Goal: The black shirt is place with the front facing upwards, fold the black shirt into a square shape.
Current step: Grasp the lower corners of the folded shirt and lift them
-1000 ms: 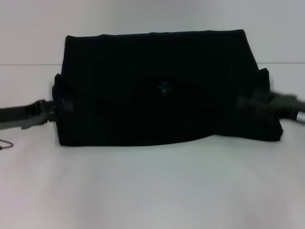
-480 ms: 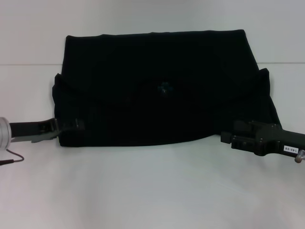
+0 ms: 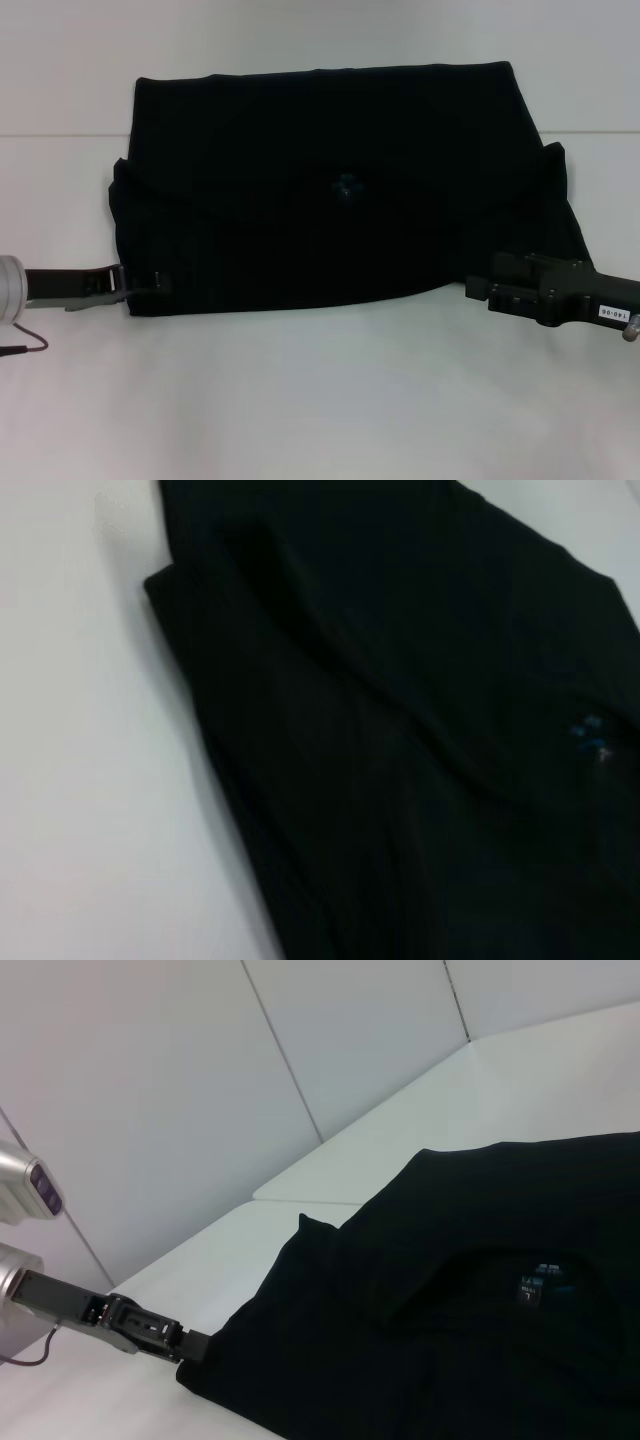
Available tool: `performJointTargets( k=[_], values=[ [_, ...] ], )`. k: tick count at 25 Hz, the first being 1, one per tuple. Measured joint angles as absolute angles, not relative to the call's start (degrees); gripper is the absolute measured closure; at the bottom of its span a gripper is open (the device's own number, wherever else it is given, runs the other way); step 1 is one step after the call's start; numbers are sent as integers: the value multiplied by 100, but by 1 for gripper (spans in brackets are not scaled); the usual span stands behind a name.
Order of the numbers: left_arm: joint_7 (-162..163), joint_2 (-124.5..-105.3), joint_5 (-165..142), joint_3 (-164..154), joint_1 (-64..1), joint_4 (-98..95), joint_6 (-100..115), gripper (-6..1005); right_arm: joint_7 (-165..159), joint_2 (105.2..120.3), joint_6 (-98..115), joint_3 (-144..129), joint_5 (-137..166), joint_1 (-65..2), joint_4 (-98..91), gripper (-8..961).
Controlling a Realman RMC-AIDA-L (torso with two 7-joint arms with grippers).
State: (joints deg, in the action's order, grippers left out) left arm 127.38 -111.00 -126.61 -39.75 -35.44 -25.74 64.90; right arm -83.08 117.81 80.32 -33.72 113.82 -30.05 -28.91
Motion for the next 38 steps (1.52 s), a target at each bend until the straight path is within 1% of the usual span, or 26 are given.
performJointTargets(
  k=[4,7,9,10,11,12,15,16,18,19,21,22,24,26,30,32,35,38],
  values=[
    [12763,-11093,-12783,-3983,-3568,-2575,6484,348,-8336,11751,8045,-3367,11373,-2990,-2891,149],
    [12763,-11083,-12812,-3991,-3585,-2575,6516,597,-8488,11716,8047,-3366,11368,-2979,-2922,150],
    [12765,-11078,-12844,-3992,-3586,-2575,6518,688,-8753,11656,8001,-3367,11369,-2988,-2959,150],
    [12767,-11077,-12850,-3992,-3587,-2575,6519,733,-9162,11553,7905,-3393,11402,-3026,-3016,151],
    [12769,-11077,-12853,-3991,-3590,-2575,6520,779,-9162,11553,7905,-3393,11402,-3026,-3016,151],
    [12770,-11076,-12853,-3991,-3595,-2576,6521,824,-9459,11492,7860,-3414,11468,-3054,-3078,151],
    [12764,-11075,-12853,-3996,-3603,-2576,6551,910,-10733,11263,7752,-3452,12008,-3216,-3443,152],
    [12753,-11074,-12853,-3997,-3604,-2588,6581,939,-11199,11174,7717,-3464,12251,-3296,-3581,152],
    [12734,-11073,-12853,-3998,-3604,-2612,6629,996,-12263,10947,7727,-3487,12958,-3559,-3801,153],
    [12726,-11073,-12853,-3999,-3604,-2625,6650,995,-12771,10836,7745,-3489,13293,-3697,-3859,153],
    [12723,-11068,-12853,-3999,-3604,-2630,6662,994,-13599,10672,7759,-3489,13861,-3946,-3907,154],
    [12722,-11067,-12853,-3999,-3604,-2632,6663,993,-13907,10634,7759,-3490,14133,-4063,-3938,154],
    [12714,-11064,-12853,-3999,-3604,-2633,6674,991,-14226,10626,7743,-3490,14590,-4240,-4012,155],
    [12700,-11064,-12853,-3999,-3609,-2634,6700,990,-14337,10683,7620,-3498,14995,-4411,-3984,155],
    [12689,-11064,-12852,-3993,-3617,-2642,6727,987,-14370,10828,7215,-3691,15357,-4625,-3617,156],
    [12689,-11065,-12852,-3987,-3618,-2667,6730,985,-14354,10929,6970,-3800,15380,-4663,-3491,157],
    [12689,-11065,-12850,-3995,-3625,-2697,6741,983,-14324,11068,6719,-3894,15387,-4695,-3416,181],
    [12689,-11065,-12849,-3998,-3638,-2698,6749,980,-14318,11171,6557,-3921,15387,-4728,-3357,205]
  ],
)
